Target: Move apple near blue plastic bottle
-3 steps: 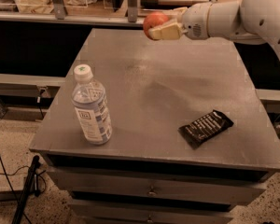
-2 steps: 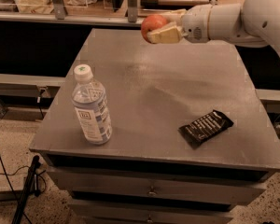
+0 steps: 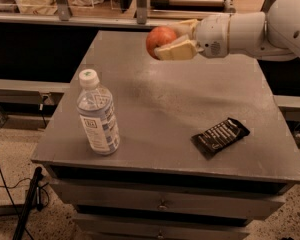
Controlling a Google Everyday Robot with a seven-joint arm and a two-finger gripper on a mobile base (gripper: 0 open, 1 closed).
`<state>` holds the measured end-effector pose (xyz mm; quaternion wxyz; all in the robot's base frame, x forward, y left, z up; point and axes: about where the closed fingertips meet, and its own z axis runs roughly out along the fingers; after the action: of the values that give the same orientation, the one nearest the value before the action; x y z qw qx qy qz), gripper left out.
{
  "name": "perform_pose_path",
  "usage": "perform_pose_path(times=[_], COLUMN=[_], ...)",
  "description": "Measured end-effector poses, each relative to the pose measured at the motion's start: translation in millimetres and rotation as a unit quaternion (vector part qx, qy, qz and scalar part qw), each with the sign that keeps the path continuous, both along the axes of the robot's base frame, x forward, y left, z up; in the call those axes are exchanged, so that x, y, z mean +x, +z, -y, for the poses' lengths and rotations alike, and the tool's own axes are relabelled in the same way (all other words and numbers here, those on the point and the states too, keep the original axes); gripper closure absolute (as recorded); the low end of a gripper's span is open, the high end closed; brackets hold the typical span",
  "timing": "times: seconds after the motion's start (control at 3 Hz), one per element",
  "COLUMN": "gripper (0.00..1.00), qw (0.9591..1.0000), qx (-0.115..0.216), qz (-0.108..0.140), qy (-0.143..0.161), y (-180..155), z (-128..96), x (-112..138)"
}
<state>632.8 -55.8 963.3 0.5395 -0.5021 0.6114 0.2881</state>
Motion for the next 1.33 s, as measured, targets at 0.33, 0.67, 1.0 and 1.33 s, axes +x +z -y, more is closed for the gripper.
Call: perform_pose_path(times=[0.33,0.67,1.0,1.33], gripper=[1.00,1.00,1.00,1.00], qw=[0.9993,0.9977,0.9957,0.9953], qx=[-0.004,-0.004,-0.008,-0.008], qz=[-0.009,-0.020,-0.032,-0.031], qy=[0.036,0.065,0.087,0.092], y=[-7,-16,-33,-35], z=[-2,-4,-10,-13], x=[-35,-70,-109,-111])
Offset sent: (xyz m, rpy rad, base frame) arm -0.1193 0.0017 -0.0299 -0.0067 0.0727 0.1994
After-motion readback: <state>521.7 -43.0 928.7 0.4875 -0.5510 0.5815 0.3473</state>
